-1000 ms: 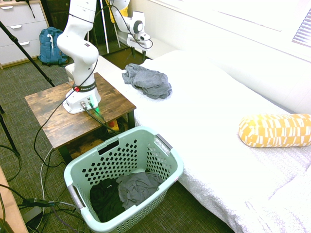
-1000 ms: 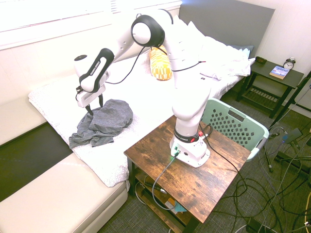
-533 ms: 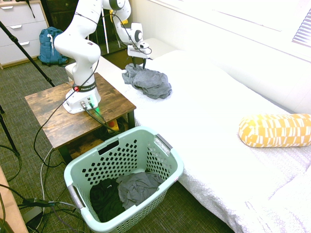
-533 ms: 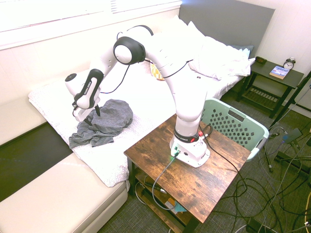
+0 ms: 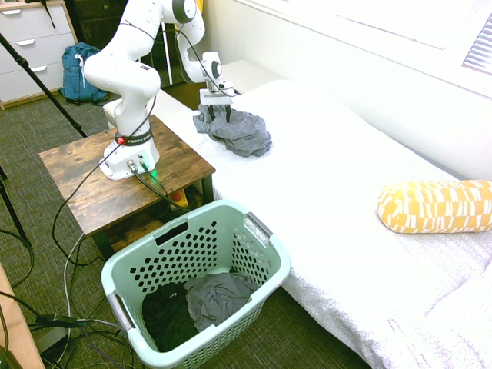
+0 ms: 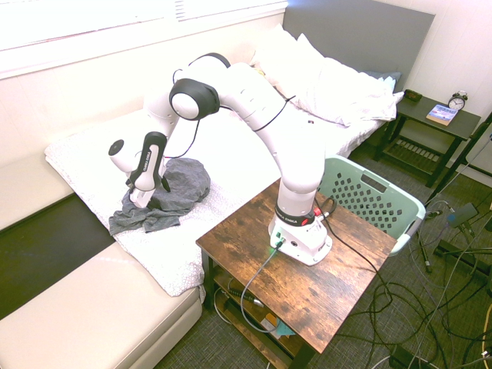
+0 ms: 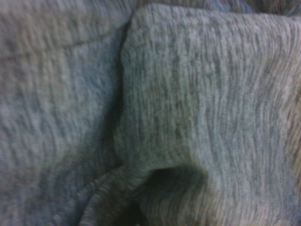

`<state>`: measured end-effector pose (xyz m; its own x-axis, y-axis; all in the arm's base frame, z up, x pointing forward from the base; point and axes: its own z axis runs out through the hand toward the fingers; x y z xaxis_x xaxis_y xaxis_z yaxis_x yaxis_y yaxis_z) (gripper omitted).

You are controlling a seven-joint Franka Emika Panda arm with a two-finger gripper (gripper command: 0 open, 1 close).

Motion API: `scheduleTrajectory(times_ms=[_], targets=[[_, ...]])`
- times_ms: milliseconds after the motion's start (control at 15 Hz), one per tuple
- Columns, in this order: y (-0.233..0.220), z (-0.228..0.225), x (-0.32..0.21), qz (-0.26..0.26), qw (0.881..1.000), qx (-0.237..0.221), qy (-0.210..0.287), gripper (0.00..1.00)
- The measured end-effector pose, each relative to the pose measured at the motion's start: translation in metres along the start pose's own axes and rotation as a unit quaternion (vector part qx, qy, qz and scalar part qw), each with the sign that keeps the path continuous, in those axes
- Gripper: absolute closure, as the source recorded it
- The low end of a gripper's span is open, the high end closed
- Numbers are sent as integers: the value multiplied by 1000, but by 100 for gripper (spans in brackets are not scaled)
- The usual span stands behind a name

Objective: Put my clothes in the laundry bag

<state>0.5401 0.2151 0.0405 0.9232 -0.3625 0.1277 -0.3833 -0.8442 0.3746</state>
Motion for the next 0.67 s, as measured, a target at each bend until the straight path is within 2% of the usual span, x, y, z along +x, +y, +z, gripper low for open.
scheduleTrajectory(times_ms=[400,467,667], targets=[[22,28,17,34,999,-29,21,0],[25,31,21,43,998,-35,30,100],[25,32,26,66,996,-38,38,100]])
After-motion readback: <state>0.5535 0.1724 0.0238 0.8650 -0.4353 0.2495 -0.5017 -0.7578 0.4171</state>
